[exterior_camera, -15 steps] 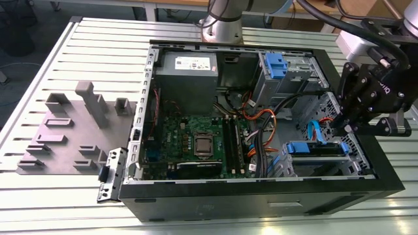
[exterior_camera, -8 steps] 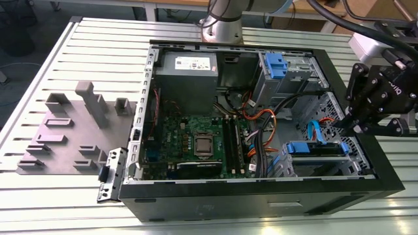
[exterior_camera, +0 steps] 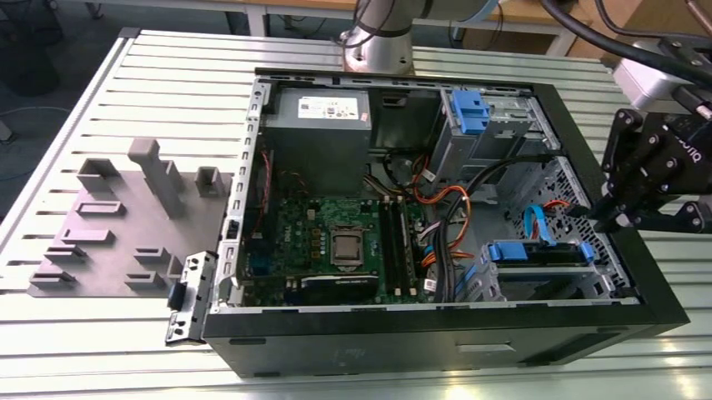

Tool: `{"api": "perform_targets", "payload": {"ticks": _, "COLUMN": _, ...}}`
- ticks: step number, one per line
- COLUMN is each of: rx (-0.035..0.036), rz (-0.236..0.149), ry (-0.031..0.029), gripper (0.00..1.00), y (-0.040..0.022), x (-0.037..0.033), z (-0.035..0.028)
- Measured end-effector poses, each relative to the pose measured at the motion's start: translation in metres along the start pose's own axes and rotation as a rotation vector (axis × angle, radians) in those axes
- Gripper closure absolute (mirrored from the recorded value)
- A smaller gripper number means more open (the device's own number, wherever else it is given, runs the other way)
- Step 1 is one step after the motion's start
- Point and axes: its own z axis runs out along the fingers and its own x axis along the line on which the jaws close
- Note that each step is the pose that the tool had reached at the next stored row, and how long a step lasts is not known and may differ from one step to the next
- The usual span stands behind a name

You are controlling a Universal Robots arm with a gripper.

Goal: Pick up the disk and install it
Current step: 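Insert the first disk wire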

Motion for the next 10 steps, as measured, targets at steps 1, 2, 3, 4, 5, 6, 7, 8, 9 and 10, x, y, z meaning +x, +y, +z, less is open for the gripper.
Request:
{"api": "perform_targets", "payload": {"ticks": 1, "rx": 0.0000, "rz": 0.000, "ry": -0.0001, "gripper": 0.76, "y": -0.0001, "x": 0.0001, "z": 0.0006}}
{"api": "perform_targets", "payload": {"ticks": 2, "rx": 0.0000, "rz": 0.000, "ry": 0.0000, "gripper": 0.76, "y": -0.0003, "x": 0.0001, "z": 0.0015}}
{"api": "perform_targets", "payload": {"ticks": 3, "rx": 0.0000, "rz": 0.000, "ry": 0.0000, "gripper": 0.76, "y": -0.0005, "x": 0.0000, "z": 0.0025}}
{"api": "perform_targets", "payload": {"ticks": 4, "rx": 0.0000, "rz": 0.000, "ry": 0.0001, "gripper": 0.76, "y": -0.0005, "x": 0.0000, "z": 0.0037}}
{"api": "perform_targets", "payload": {"ticks": 5, "rx": 0.0000, "rz": 0.000, "ry": 0.0002, "gripper": 0.76, "y": -0.0005, "x": 0.0000, "z": 0.0050}}
{"api": "perform_targets", "payload": {"ticks": 6, "rx": 0.0000, "rz": 0.000, "ry": 0.0001, "gripper": 0.76, "y": -0.0005, "x": 0.0000, "z": 0.0063}}
{"api": "perform_targets", "payload": {"ticks": 7, "rx": 0.0000, "rz": 0.000, "ry": 0.0001, "gripper": 0.76, "y": -0.0006, "x": 0.0000, "z": 0.0073}}
{"api": "perform_targets", "payload": {"ticks": 8, "rx": 0.0000, "rz": 0.000, "ry": 0.0003, "gripper": 0.76, "y": -0.0004, "x": -0.0001, "z": 0.0080}}
{"api": "perform_targets", "payload": {"ticks": 9, "rx": 0.0000, "rz": 0.000, "ry": 0.0003, "gripper": 0.76, "y": 0.0007, "x": -0.0001, "z": 0.0086}}
{"api": "perform_targets", "payload": {"ticks": 10, "rx": 0.0000, "rz": 0.000, "ry": 0.0002, "gripper": 0.76, "y": 0.0026, "x": 0.0000, "z": 0.0091}}
